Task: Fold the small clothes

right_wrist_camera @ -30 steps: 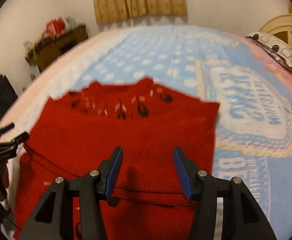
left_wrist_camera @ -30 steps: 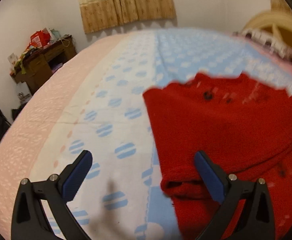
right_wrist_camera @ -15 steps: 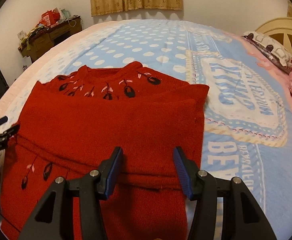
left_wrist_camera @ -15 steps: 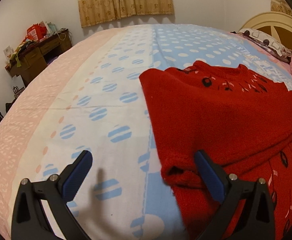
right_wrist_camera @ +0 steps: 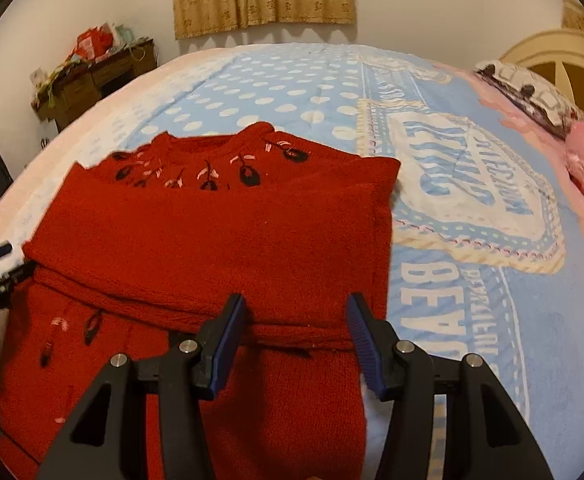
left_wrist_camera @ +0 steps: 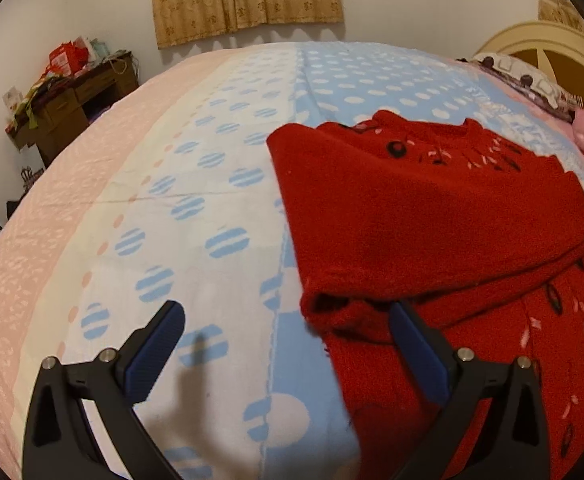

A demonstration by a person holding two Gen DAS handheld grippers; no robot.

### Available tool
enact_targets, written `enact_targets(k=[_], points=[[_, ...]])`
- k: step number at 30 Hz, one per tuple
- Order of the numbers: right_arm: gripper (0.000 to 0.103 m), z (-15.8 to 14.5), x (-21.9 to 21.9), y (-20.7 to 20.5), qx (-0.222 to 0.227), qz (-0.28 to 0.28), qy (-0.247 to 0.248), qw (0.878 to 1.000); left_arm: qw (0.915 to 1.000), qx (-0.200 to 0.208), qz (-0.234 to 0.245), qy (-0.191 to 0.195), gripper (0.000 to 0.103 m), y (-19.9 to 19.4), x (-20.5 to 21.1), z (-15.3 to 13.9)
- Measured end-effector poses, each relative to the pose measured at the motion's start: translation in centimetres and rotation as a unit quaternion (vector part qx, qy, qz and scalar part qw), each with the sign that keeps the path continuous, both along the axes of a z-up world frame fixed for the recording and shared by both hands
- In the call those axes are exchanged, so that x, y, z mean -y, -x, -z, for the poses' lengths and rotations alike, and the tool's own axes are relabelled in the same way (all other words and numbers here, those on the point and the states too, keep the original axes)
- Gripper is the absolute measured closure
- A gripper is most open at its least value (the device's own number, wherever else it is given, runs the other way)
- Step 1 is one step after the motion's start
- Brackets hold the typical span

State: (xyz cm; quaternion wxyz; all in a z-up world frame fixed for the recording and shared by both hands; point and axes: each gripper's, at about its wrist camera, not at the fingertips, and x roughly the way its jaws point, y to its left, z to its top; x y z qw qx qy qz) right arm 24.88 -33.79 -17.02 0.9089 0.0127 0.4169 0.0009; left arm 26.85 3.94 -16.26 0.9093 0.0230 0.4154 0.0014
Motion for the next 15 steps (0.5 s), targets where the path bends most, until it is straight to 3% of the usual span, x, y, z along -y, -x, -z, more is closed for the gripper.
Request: enact_targets(k=[5,15], points=[[0.049,-0.9,0.4,2.2,0.003,0.008,0.001,1.0,0.9999,0.013,0.004,-0.009,0.0,1.9,0.2,-1.1],[0.049,-1.0,0.4,8.1,-0.002,0.004,-0.003,1.0,0.9991,0.034,0.025,0.008,0.0,6.9,0.6,-3.2]])
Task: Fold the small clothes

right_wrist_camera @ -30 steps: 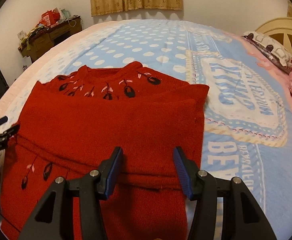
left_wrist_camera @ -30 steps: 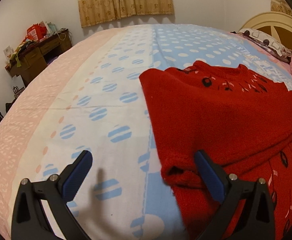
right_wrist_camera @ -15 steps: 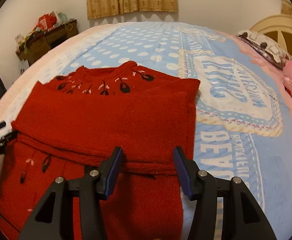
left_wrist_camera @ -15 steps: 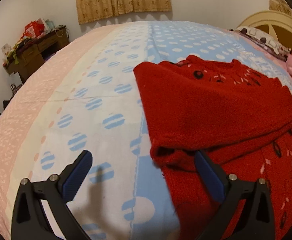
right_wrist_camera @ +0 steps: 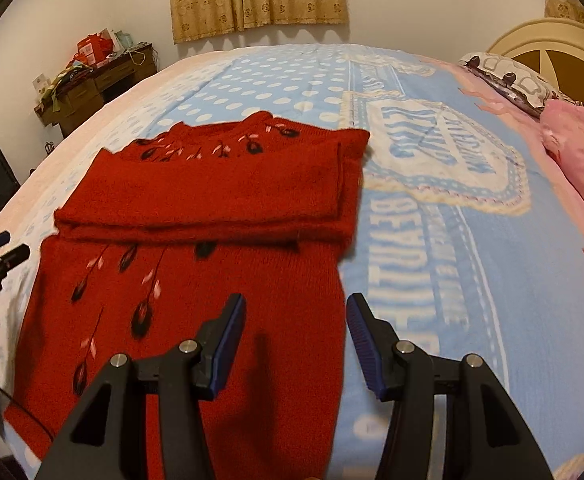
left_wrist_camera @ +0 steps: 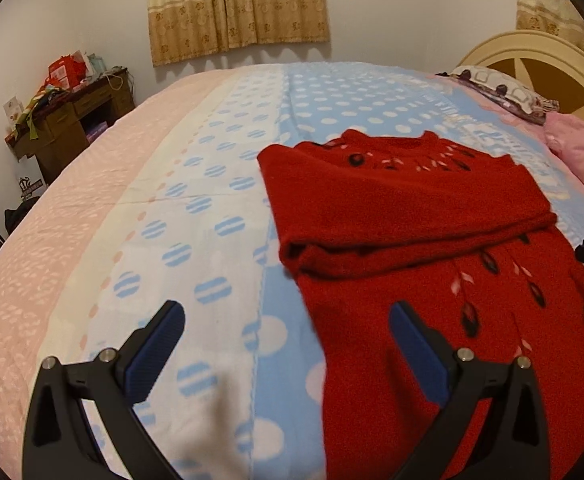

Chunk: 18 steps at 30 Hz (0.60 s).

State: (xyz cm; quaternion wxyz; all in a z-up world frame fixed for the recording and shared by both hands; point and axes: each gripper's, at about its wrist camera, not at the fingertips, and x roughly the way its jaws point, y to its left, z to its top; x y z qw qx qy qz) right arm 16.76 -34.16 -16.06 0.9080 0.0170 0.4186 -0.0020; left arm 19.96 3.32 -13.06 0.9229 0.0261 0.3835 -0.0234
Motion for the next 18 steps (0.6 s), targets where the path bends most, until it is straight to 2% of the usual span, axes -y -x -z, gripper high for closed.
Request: enact_targets(k=[11,18], points=[[0.049,0.7,-0.6,4.2,0.001,0.008,-0.017,1.0,0.9997,-0.014,0.019,0.009,0.0,4.3,0.8,0.7],[0.049,1.1,-1.5,6.8,-0.001,0.003,-0.015,1.0,0.9993,-0.016,0.034,0.0,0.0,7.1,1.0,1.2]])
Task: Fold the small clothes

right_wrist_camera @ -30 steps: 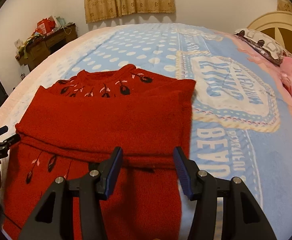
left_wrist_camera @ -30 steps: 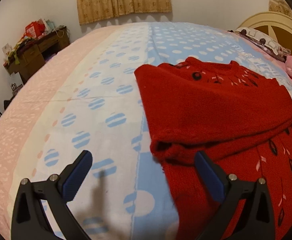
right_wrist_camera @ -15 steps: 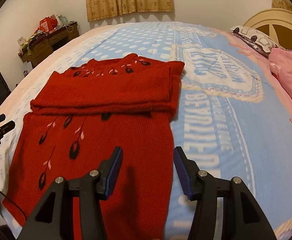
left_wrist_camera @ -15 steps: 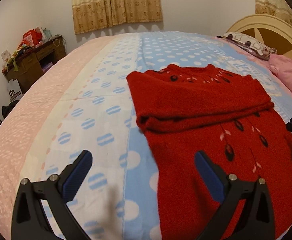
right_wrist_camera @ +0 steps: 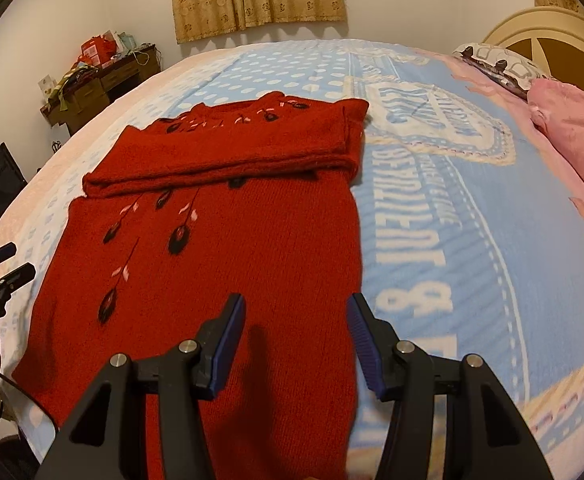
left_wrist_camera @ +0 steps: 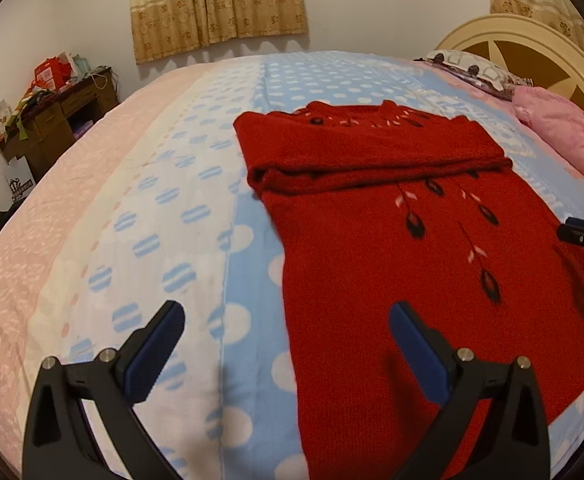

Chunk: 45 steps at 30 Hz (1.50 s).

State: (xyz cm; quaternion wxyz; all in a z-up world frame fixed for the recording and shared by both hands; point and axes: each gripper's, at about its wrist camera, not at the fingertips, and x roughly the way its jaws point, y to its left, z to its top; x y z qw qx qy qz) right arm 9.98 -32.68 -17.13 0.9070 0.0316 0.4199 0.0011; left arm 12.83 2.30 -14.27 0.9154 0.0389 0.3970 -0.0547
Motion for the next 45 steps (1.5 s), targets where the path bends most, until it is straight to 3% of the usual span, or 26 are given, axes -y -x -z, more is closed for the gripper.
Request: enact_targets(k=[14,20,26,32,36,37,39,41,45], points=[[0.049,0.2,-0.8,4.6,0.0,0.005,-0.003,1.0,0.9998,-0.002,0.016,-0.006,0.0,3.6,0.1,0.6],[0.049,0.8,-0.3,7.3,-0.01,0.015,-0.008,1.0,0.9992,-0.022,0.032,0.005,0.001,5.9,0.1,2.1],[0.049,0.9,-0.3,10.9,-0.011,0.013,-0.008,1.0,0.9975,-0.048,0.05,0.014,0.016,7.5,0.6,3.5],[0.049,1.1,-0.2,14.1,-0.016,0.017,-0.031,0.999,0.9927,-0.082,0.072,0.051,0.032,8.8,1.2,4.6],[0.049,1.7,-0.3,15.3,-0.021,0.015,-0.046,0.999,0.9907,-0.082,0.075,0.077,0.039,9.2,0.8,4.7],[0.05,1.8,-0.3,15.5,-0.017,0.017,-0.048,0.999,0.9893,-0.084,0.079,0.089,0.04,9.4,0.7,4.7],[0.065,1.9,-0.1,15.4,-0.015,0.021,-0.056,0.998,0.988,-0.085,0.08,0.102,0.04,9.6,0.5,4.7],[0.073,2.0,0.3,15.3,-0.013,0.021,-0.084,0.996,0.9865,-0.084,0.08,0.115,0.04,9.7,0.2,4.7],[0.073,2.5,0.9,15.2,-0.004,0.024,-0.12,0.993,0.9829,-0.087,0.082,0.14,0.04,9.6,-0.2,4.7]])
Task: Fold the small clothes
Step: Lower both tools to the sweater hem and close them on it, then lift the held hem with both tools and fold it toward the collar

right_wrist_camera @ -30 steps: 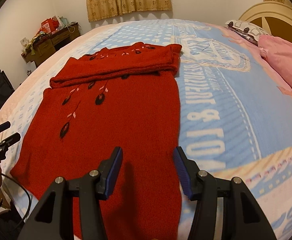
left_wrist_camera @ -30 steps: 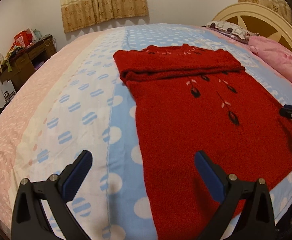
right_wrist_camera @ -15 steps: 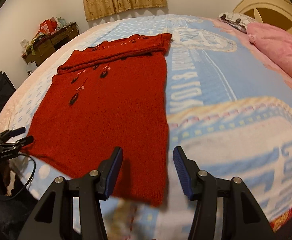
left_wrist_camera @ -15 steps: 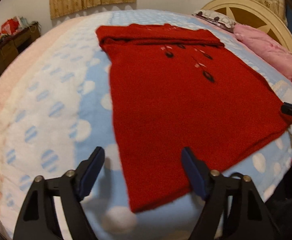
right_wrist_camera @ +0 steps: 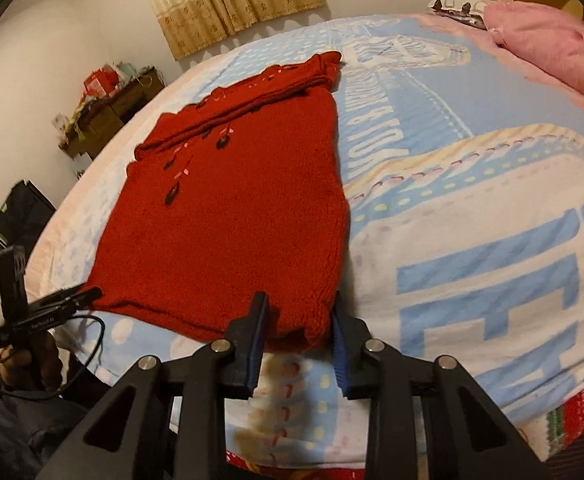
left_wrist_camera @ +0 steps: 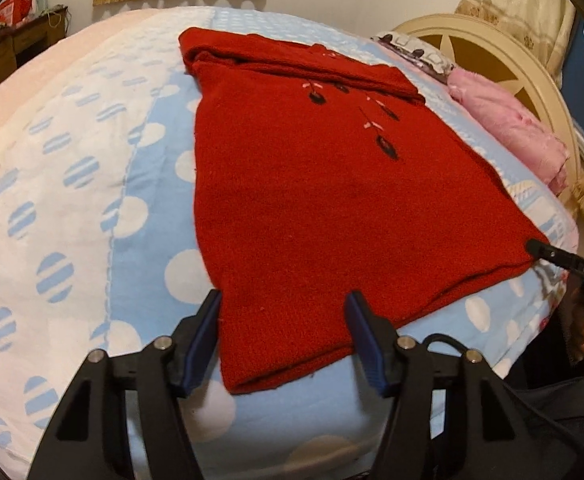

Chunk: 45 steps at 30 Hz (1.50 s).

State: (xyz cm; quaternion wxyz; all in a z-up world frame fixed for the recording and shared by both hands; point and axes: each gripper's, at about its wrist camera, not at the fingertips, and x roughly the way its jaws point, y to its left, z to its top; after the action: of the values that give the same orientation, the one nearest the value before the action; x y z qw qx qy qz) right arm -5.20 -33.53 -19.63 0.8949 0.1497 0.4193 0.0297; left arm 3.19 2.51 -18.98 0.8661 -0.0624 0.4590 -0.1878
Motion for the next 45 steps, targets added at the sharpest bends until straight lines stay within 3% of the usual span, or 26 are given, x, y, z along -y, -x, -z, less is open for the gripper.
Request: enact_targets(k=[1,2,5,8,16,20,34,39,45], points=[[0.075,0.0,0.1,0.0,0.003,0.001,-0.007,1.0,1.0,-0.001,0.004,0.008,0.04,0.1,-0.1,0.0],[0.094,-0.1,0.1,0.0,0.006,0.0,-0.01,1.0,0.9999,-0.002,0.008,0.012,0.048,0.1,-0.2,0.1],[0.097,0.0,0.4,0.2,0.014,0.0,-0.027,1.0,0.9987,-0.011,0.039,0.032,0.082,0.2,0.1,0.1],[0.097,-0.8,0.5,0.6,0.043,-0.003,-0.04,0.998,0.9979,0.002,0.051,0.039,0.086,0.3,0.0,-0.5],[0.097,-4.0,2.0,-0.2,0.11,0.007,-0.075,0.991,0.994,0.038,0.03,0.098,0.087,-1.2,-2.5,-3.1],[0.097,-5.4,2.5,-2.4,0.127,0.01,-0.093,0.987,0.9923,0.055,0.022,0.109,0.087,-3.1,-2.6,-4.4],[0.097,-11.8,4.4,-13.8,0.174,0.014,-0.107,0.979,0.981,0.128,0.007,0.146,0.088,-13.2,-2.7,-10.3],[0.097,-13.8,4.9,-18.1,0.179,0.014,-0.101,0.978,0.9784,0.154,-0.001,0.139,0.088,-17.1,-2.5,-12.2],[0.097,-15.3,5.5,-23.5,0.175,0.016,-0.094,0.98,0.9786,0.156,-0.012,0.133,0.088,-21.7,-2.4,-13.2]])
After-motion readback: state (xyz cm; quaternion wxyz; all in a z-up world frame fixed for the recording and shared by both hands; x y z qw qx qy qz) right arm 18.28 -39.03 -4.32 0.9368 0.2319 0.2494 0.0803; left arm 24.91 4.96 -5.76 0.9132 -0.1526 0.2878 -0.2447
